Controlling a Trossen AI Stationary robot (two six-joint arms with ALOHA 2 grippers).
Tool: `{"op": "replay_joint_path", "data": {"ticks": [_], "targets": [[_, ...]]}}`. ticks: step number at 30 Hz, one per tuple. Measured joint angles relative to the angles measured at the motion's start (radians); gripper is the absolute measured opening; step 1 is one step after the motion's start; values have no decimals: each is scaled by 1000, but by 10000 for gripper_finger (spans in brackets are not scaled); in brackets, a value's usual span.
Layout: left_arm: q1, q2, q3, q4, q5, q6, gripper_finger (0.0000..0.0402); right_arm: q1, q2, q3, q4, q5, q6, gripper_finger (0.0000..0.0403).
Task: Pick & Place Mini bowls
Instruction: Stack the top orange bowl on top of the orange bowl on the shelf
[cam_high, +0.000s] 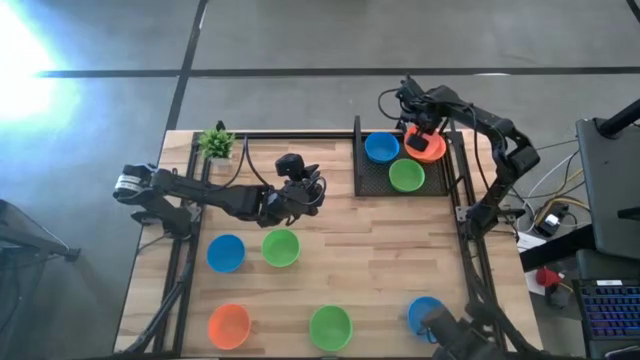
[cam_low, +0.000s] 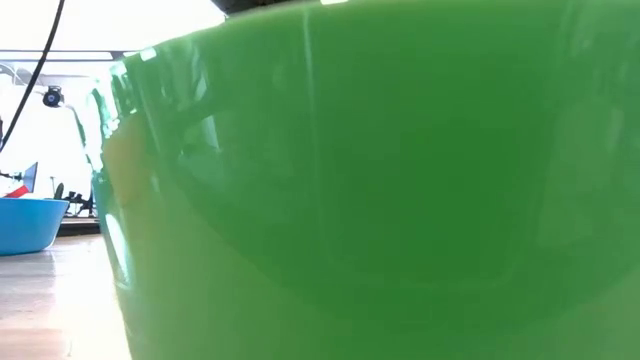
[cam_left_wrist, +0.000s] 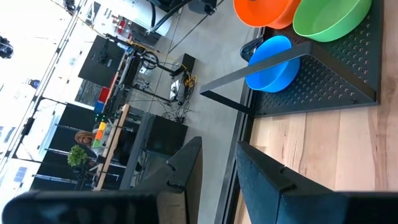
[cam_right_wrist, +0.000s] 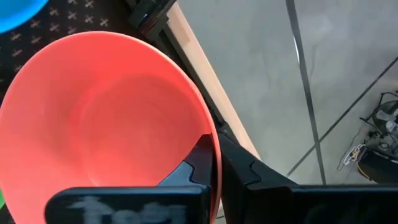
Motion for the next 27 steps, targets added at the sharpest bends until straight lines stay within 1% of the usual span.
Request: {"op": "replay_joint_path", "data": {"ticks": [22,24,27], "targets": [[0,0,0,0,0,3,103,-9,-1,0,2,1,0,9],[0,0,0,0,0,3,103,-9,-1,0,1,4,0,14],[0,0,0,0,0,4,103,-8,-1,-1,1,41,0,31]]}}
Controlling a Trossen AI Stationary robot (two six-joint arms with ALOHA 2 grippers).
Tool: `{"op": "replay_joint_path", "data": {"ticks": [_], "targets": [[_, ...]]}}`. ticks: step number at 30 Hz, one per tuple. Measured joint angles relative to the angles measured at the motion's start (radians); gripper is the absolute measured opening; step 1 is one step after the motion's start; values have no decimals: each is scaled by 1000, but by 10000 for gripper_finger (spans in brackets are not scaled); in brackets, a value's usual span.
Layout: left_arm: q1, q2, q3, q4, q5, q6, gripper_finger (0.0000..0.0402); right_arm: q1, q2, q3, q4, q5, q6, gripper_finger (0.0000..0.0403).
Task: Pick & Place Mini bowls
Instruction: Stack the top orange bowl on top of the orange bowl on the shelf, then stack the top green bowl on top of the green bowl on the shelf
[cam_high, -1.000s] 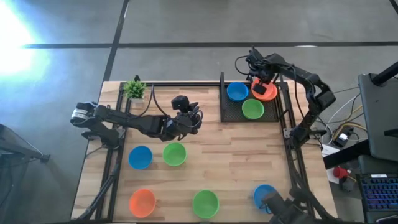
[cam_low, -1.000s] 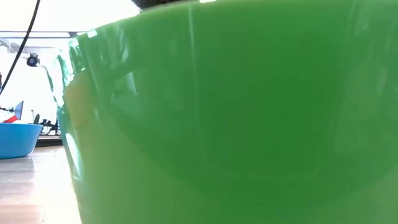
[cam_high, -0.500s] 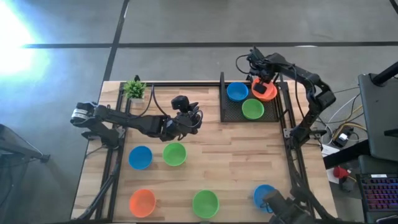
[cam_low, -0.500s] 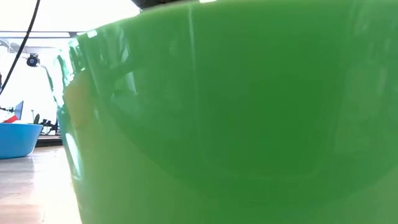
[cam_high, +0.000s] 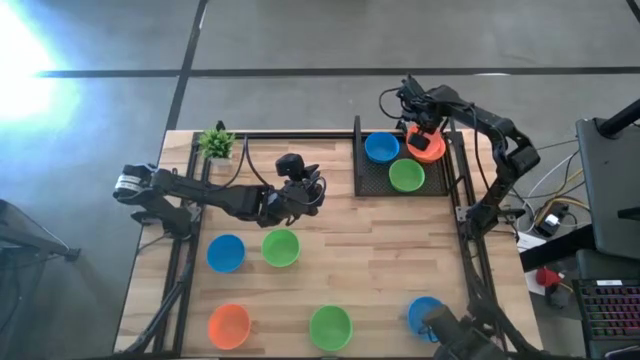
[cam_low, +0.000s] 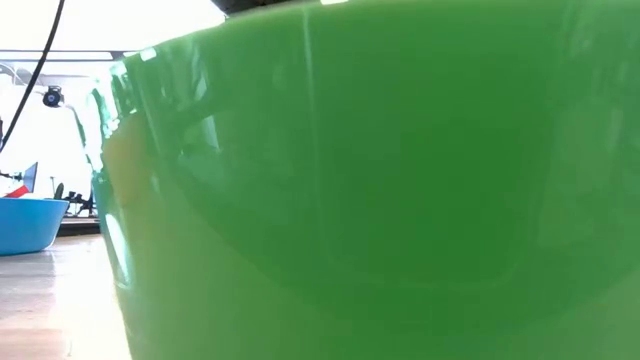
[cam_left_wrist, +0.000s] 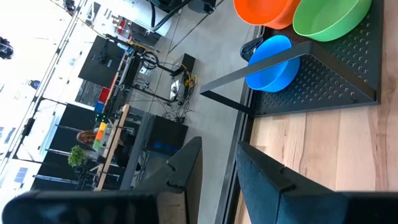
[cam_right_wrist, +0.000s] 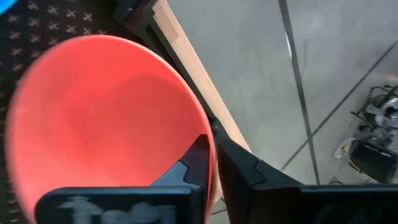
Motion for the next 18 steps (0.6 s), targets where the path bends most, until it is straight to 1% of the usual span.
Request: {"op": "replay_joint_path", "data": {"ticks": [6,10,14,18], "targets": [[0,0,0,0,0,0,103,0,0,0,0,12,-4,71],[0,0,0,0,0,0,103,0,0,0,0,11,0,92],[0,0,0,0,0,0,103,0,0,0,0,10,4,100],[0,0,0,0,0,1,103,0,0,0,0,9,4,96]]}}
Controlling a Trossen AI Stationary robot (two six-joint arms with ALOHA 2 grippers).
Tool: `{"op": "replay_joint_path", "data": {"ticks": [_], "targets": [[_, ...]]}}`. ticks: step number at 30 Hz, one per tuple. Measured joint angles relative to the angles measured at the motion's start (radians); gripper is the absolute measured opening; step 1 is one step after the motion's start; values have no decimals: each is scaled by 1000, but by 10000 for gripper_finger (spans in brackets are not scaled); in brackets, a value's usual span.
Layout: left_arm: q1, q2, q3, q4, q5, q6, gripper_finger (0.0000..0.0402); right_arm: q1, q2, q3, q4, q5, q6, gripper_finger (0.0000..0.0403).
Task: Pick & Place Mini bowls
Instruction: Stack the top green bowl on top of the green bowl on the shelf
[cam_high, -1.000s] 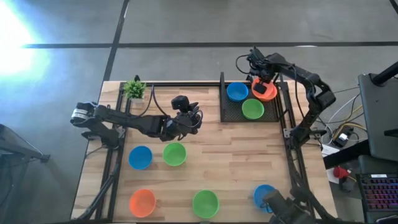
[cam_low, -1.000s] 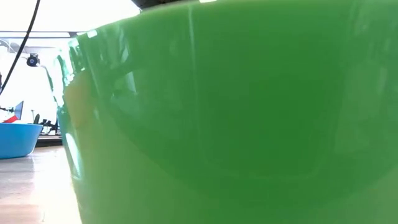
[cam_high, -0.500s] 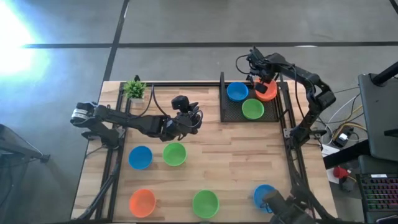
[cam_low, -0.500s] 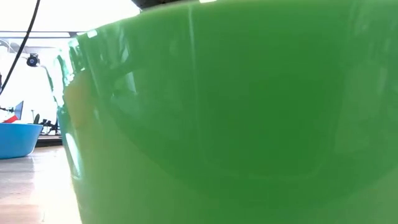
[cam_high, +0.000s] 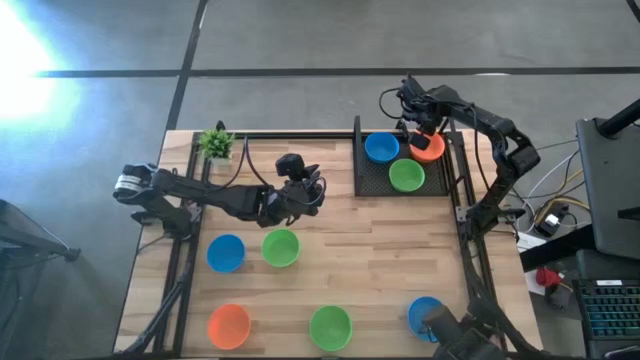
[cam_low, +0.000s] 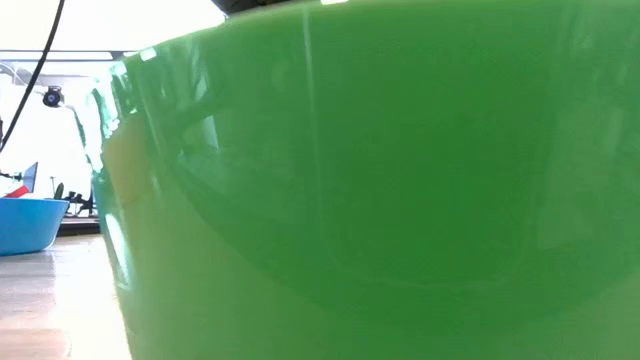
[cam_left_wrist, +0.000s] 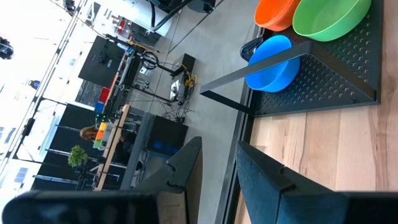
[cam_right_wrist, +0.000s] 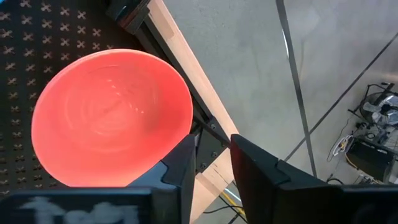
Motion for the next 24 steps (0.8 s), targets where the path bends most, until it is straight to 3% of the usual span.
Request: {"op": "replay_joint_path", "data": {"ticks": [10,16,19,24], "targets": [[-4,-18,0,-34,0,-36,104,28,-45,0,0,1,48,25],[-4,-63,0,-238,19,-190,103,93,-183,0,1,-1,104,9],[-4,-83,0,-392,140,-286,103,143,-260,0,2,-5,147,8],[-4,-89,-1,-570,458,-408,103,258,-380,0,2,-8,211,8]]}}
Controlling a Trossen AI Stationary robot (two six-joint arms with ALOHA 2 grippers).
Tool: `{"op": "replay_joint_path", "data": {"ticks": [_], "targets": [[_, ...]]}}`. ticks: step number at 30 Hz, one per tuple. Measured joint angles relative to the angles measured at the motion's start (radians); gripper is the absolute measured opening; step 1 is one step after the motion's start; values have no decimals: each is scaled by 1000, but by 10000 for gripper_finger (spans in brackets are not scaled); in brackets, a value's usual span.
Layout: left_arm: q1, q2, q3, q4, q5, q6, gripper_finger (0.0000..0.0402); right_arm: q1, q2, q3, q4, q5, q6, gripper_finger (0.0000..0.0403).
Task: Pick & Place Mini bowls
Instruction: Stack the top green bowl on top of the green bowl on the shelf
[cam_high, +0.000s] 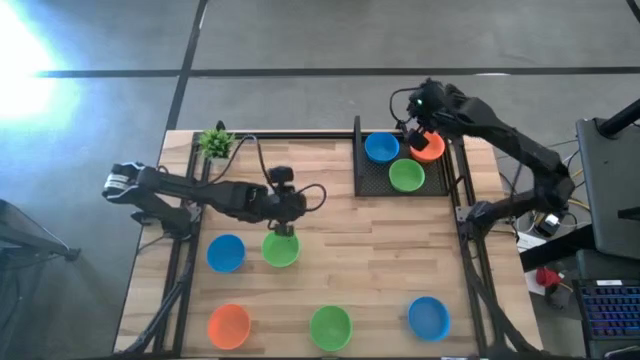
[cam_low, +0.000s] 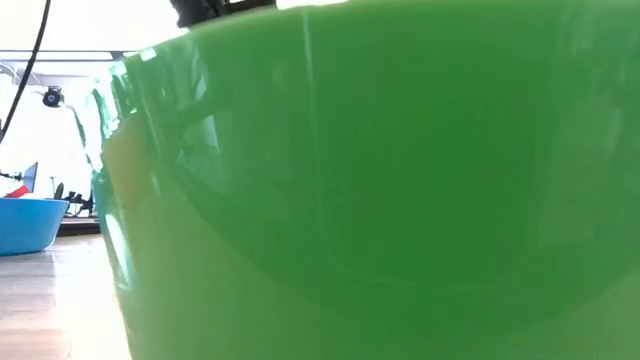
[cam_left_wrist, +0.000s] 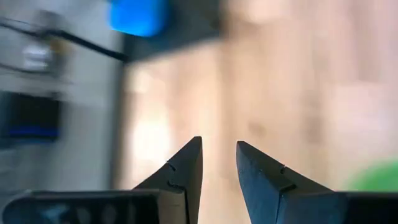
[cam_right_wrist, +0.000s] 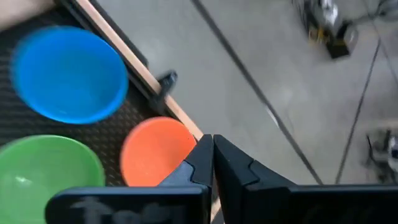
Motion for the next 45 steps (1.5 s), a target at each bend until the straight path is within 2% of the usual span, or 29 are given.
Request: {"op": "replay_joint_path", "data": {"ticks": [3,8,11,15,21,28,41,45], "targets": [[0,0,-3,-39,121,-36,103,82,-59,-2,-1,0,28,8],[0,0,-44,-43,210,-58,103,219,-134,-13,0,-4,86,8],[0,0,-84,-44,264,-77,103,291,-161,-25,0,-67,103,8],[0,0,-134,-3,298,-104,103,374,-181,-33,2,-164,117,8],[0,0,-206,23,331,-155,103,471,-176,-34,7,-169,156,8],[1,3,-290,73,329,-191,103,517,-171,-35,57,-166,157,8],[1,6,-405,224,328,-255,103,517,-171,-35,81,-165,153,8],[1,6,-415,246,347,-248,69,518,-171,-35,81,-165,155,8]]}}
